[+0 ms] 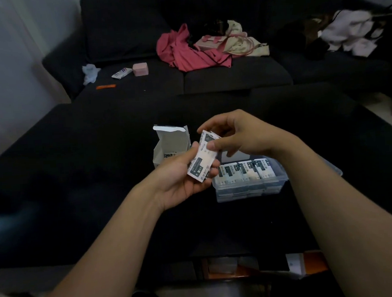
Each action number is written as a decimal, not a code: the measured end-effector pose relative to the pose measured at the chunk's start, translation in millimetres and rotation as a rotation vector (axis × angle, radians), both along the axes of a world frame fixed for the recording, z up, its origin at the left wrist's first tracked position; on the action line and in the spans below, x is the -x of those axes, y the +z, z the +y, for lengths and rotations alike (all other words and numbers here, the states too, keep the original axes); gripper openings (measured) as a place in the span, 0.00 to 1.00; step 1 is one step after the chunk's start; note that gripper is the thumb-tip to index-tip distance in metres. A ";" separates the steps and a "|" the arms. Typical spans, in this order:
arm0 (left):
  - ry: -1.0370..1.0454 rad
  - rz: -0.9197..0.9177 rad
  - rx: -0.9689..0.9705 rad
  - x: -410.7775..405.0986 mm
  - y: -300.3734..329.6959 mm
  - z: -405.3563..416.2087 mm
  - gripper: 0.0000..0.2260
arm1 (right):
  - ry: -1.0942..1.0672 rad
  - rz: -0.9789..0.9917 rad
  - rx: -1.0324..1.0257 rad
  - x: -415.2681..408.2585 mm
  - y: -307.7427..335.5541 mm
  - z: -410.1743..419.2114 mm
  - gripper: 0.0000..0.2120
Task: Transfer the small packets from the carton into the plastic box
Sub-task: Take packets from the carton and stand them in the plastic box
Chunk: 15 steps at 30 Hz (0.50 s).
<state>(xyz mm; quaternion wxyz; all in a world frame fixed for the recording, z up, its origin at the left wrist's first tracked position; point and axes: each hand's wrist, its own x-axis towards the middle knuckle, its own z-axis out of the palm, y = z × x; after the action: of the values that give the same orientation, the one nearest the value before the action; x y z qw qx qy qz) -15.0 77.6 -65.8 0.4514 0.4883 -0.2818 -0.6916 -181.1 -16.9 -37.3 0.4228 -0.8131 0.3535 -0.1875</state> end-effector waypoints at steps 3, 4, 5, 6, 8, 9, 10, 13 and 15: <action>0.004 -0.065 0.018 -2.1 -2.4 -3.1 0.17 | -0.019 -0.057 -0.006 0.5 -0.7 -0.8 0.15; -0.002 -0.108 0.015 -2.3 -2.8 -3.6 0.16 | -0.013 -0.061 -0.004 0.9 -1.1 -1.0 0.14; -0.003 -0.146 0.011 -2.4 -3.0 -4.0 0.16 | -0.001 -0.055 -0.011 1.1 -1.0 -0.7 0.13; 0.001 -0.175 0.012 -2.2 -3.6 -4.5 0.15 | 0.015 -0.046 -0.028 1.1 -0.9 0.2 0.12; 0.029 -0.217 0.027 -2.2 -6.0 -6.9 0.15 | 0.043 -0.019 -0.072 0.0 -1.6 0.9 0.10; 0.053 -0.230 0.037 -2.0 -6.9 -8.3 0.15 | 0.047 -0.001 -0.084 -0.4 -2.1 1.2 0.09; 0.086 -0.238 0.049 -1.4 -7.8 -9.9 0.14 | 0.043 0.012 -0.090 -0.7 -2.9 1.5 0.08; 0.244 -0.191 0.124 0.7 -5.5 -12.1 0.14 | -0.037 -0.065 -0.113 -1.6 -2.9 3.8 0.06; 0.341 -0.103 0.201 2.8 -2.6 -11.2 0.10 | -0.144 -0.235 -0.210 -4.2 -2.3 6.8 0.09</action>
<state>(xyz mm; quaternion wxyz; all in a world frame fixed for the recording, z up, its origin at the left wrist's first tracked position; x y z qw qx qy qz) -17.8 66.4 -68.4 0.5932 0.5162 -0.2852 -0.5480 -176.9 -10.1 -39.6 0.5294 -0.7094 0.3765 -0.2732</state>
